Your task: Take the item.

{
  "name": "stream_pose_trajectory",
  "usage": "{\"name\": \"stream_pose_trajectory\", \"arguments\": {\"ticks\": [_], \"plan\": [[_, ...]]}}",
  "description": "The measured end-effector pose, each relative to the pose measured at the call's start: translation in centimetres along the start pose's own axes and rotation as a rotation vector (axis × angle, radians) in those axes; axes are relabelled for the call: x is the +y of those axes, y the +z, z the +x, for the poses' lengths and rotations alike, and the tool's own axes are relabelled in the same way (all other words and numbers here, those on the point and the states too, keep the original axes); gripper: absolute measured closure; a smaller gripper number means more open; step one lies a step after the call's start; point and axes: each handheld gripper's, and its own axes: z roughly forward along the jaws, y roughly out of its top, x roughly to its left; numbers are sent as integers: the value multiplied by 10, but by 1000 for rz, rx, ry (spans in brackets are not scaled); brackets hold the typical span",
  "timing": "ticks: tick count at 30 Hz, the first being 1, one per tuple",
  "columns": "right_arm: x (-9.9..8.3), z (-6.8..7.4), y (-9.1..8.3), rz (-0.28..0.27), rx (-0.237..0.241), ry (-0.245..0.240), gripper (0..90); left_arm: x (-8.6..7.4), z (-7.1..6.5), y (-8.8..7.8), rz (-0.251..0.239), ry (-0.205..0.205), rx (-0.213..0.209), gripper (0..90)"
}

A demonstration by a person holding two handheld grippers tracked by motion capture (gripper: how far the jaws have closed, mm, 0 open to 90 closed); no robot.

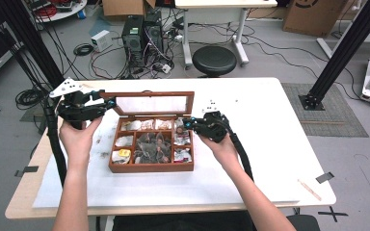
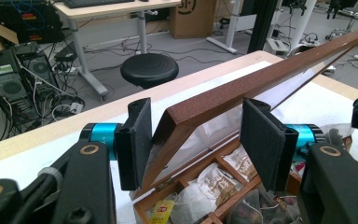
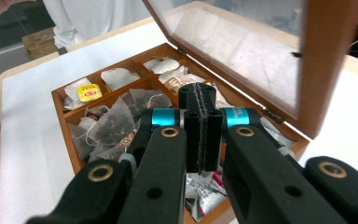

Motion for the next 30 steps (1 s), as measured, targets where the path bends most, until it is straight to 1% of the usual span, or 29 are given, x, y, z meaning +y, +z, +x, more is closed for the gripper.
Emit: {"name": "stream_pose_trajectory", "arguments": {"ticks": [3,4,10,16,19,20,21,25,27,30], "plan": [[0,-3,-4,-9,-4,4,900,0,0,0,-1,-1,-1,443],[0,-6,-10,-16,-10,12,900,0,0,0,-2,-1,-1,443],[0,-15,-24,-48,-24,33,900,0,0,0,-4,-3,0,443],[0,-24,-36,-73,-53,46,900,-1,0,0,-6,-5,1,442],[0,-31,-43,-93,-64,67,900,-1,0,0,-6,-5,1,442],[0,-31,-43,-93,-64,67,900,-1,0,1,-7,-5,1,442],[-1,-34,-47,-104,-76,77,900,-1,0,1,-8,-6,0,442],[-1,-39,-52,-114,-94,88,900,-1,0,1,-9,-5,0,442],[-1,-46,-56,-122,-111,100,900,-1,0,1,-9,-6,1,442],[-1,-49,-59,-128,-123,109,900,-1,0,1,-10,-6,1,442]]}}
